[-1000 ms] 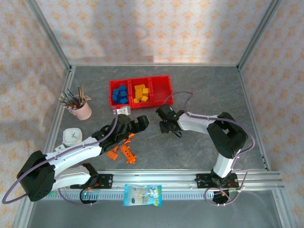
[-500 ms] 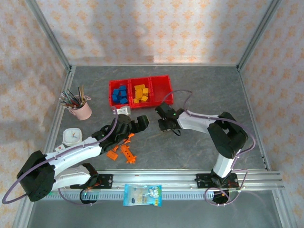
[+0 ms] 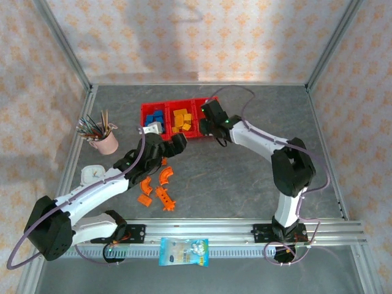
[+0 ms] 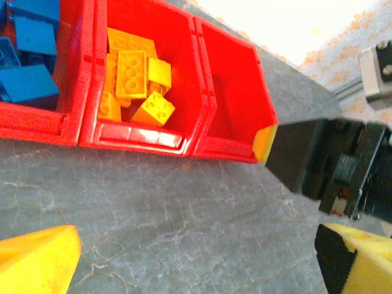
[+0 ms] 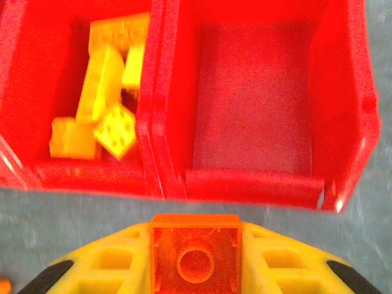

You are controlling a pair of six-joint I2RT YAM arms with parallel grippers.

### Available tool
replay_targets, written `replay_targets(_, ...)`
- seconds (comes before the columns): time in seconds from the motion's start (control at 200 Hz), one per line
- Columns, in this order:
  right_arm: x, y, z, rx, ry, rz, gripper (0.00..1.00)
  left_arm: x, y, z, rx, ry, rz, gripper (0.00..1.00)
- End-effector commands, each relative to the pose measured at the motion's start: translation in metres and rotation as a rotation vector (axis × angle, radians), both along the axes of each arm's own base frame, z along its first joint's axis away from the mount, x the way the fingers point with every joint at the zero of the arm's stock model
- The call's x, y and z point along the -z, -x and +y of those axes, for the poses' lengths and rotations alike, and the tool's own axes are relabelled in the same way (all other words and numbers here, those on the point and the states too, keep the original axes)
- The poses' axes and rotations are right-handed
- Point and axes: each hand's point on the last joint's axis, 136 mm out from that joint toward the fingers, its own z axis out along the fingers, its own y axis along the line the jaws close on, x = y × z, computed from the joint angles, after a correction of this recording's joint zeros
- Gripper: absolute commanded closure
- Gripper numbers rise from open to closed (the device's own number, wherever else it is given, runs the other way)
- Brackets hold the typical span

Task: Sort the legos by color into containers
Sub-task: Place the lego in the container, then pick up the lego from the middle-left of the table.

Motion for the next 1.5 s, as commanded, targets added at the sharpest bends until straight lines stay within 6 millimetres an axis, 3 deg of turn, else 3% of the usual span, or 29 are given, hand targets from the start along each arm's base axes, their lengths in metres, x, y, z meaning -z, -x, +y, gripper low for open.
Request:
replay_targets(0.0, 0.001, -0.037, -0.012, 0.067, 0.014, -0.039, 0.69, -0.007, -0.01, 0.004, 0.005, -0.025, -0.004, 0.01)
replay_targets(0.17, 0.012, -0.077, -0.011, 0.083, -0.004, -0.038, 0.68, -0.009, -0.021, 0.01, -0.011, -0.021, -0.005, 0.01)
replay_targets(0.31, 0.014, -0.101, -0.012, 0.102, 0.016, -0.058, 0.58, -0.011, -0.027, 0.012, -0.017, -0.024, -0.01, 0.01)
replay_targets(0.551, -0.007, -0.102, -0.011, 0.084, 0.017, -0.09, 0.5, -0.018, -0.032, 0.011, -0.013, -0.022, -0.016, 0.01)
replay_targets(0.751, -0.018, -0.074, -0.009, 0.043, -0.027, -0.078, 0.48, -0.026, -0.024, 0.014, -0.014, -0.004, -0.031, 0.01)
replay_targets(1.136, -0.028, 0.01, 0.012, -0.045, -0.051, -0.07, 0.41, -0.016, 0.012, 0.042, -0.061, -0.021, 0.006, 0.01)
replay_targets(1.336, -0.013, 0.052, 0.049, -0.175, -0.057, -0.052, 0.37, -0.004, 0.034, 0.06, -0.111, -0.026, 0.041, 0.01)
replay_targets(1.497, 0.002, 0.075, 0.082, -0.282, -0.029, -0.036, 0.33, 0.0, 0.05, 0.075, -0.153, -0.03, 0.068, 0.01)
